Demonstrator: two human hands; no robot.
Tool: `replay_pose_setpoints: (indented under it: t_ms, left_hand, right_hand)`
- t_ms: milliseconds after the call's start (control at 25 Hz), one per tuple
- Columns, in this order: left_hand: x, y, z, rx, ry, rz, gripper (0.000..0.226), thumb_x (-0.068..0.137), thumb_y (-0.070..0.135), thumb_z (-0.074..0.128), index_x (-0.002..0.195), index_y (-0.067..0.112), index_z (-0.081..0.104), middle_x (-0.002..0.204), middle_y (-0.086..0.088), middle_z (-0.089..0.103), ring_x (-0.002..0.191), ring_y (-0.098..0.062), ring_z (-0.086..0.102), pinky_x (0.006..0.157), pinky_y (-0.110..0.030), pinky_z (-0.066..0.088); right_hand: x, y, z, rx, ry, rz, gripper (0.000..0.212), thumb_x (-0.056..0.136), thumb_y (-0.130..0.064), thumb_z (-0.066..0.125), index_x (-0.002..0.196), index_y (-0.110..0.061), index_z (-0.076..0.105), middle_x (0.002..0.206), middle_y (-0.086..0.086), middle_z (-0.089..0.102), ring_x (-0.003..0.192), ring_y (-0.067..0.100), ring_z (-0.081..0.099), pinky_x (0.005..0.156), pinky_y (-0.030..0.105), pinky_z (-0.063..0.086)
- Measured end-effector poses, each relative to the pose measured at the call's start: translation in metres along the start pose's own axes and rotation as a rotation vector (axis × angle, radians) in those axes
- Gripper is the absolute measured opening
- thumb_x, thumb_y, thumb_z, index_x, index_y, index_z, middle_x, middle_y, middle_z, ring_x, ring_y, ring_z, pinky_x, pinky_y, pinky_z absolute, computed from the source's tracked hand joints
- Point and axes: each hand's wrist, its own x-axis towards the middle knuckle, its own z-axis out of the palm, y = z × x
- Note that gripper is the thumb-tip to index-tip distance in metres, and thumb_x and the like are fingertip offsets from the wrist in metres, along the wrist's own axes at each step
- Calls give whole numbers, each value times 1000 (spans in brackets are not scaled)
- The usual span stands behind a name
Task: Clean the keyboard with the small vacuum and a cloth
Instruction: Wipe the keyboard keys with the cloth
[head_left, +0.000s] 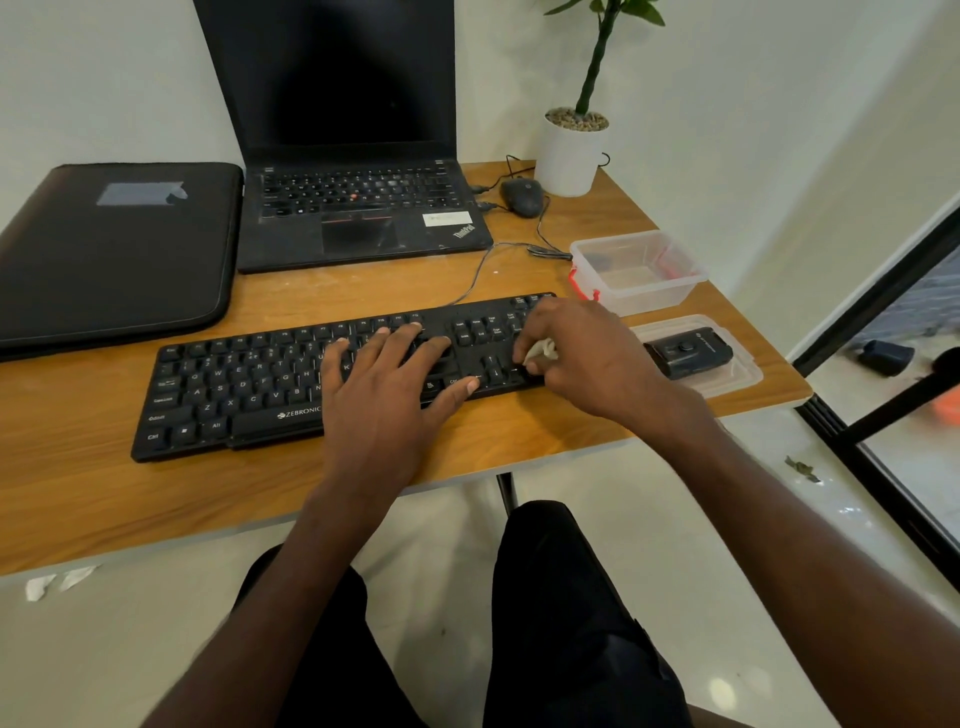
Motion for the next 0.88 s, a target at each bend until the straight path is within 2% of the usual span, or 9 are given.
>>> replay_pose_setpoints:
  t_ms: [160, 240, 320, 400, 560, 640, 760, 800, 880]
  left_hand:
    - [-1, 0, 0, -4, 0, -5, 63, 102, 76, 38, 147, 36, 59, 158, 3, 53, 149, -24, 46, 126, -53, 12]
    - [-1, 1, 0, -6, 1, -5, 64, 101, 76, 37, 147, 36, 58, 157, 4, 53, 148, -23, 46, 126, -54, 12]
    - [-1, 1, -1, -6, -7, -14, 63, 102, 76, 39, 147, 36, 57, 158, 4, 52, 149, -23, 45, 126, -55, 14]
    - [-2, 1, -2, -9, -16, -17, 63, 101, 75, 41, 148, 36, 57, 159, 3, 51, 149, -23, 44, 125, -56, 16]
    - [-1, 0, -2, -14, -17, -16, 63, 102, 76, 39, 149, 37, 56, 159, 4, 51, 150, -23, 43, 125, -57, 17]
    - [0, 0, -1, -17, -23, -18, 64, 101, 77, 39, 149, 37, 56, 160, 4, 51, 150, -23, 43, 125, -58, 17]
    - [0, 0, 0, -13, -16, -12, 64, 101, 77, 39, 148, 37, 56, 159, 3, 51, 149, -24, 45, 124, -58, 19]
    - [0, 0, 0, -11, -17, -12, 64, 101, 76, 40, 148, 37, 56, 159, 3, 51, 149, -24, 45, 124, -58, 19]
    - [0, 1, 0, -11, -22, -17, 64, 101, 76, 40, 149, 37, 56, 160, 3, 51, 149, -23, 44, 124, -58, 19]
  right_hand:
    - [0, 19, -11, -92, 105, 193, 17, 90, -19, 76, 104, -27, 79, 115, 5, 72, 104, 26, 66, 75, 35, 49]
    - [5, 15, -12, -143, 144, 206, 19, 93, -21, 71, 111, -20, 77, 112, 10, 72, 100, 29, 67, 75, 36, 49]
    - [7, 2, -8, 3, 55, 117, 19, 94, -24, 68, 110, -22, 78, 111, 5, 73, 100, 23, 65, 79, 34, 50]
    - [3, 2, -2, 71, -32, 120, 18, 94, -26, 69, 109, -25, 78, 113, 3, 73, 101, 21, 64, 81, 36, 52]
    - [-3, 23, -10, -215, 139, 321, 30, 90, -29, 76, 118, -19, 71, 114, 10, 71, 100, 30, 68, 74, 36, 48]
    - [-5, 21, -13, -92, 150, 247, 25, 91, -32, 76, 114, -24, 72, 111, 7, 72, 101, 26, 67, 75, 33, 47]
    - [-12, 10, -8, 126, -34, 91, 13, 89, -35, 78, 101, -32, 76, 104, -6, 72, 100, 16, 65, 81, 38, 55]
    - [-15, 9, -6, 83, -37, 118, 15, 88, -37, 79, 102, -33, 76, 106, -5, 72, 101, 18, 66, 82, 40, 57]
    - [-14, 14, -8, -144, 65, 242, 28, 87, -38, 80, 113, -28, 74, 113, 3, 71, 104, 26, 67, 80, 41, 57]
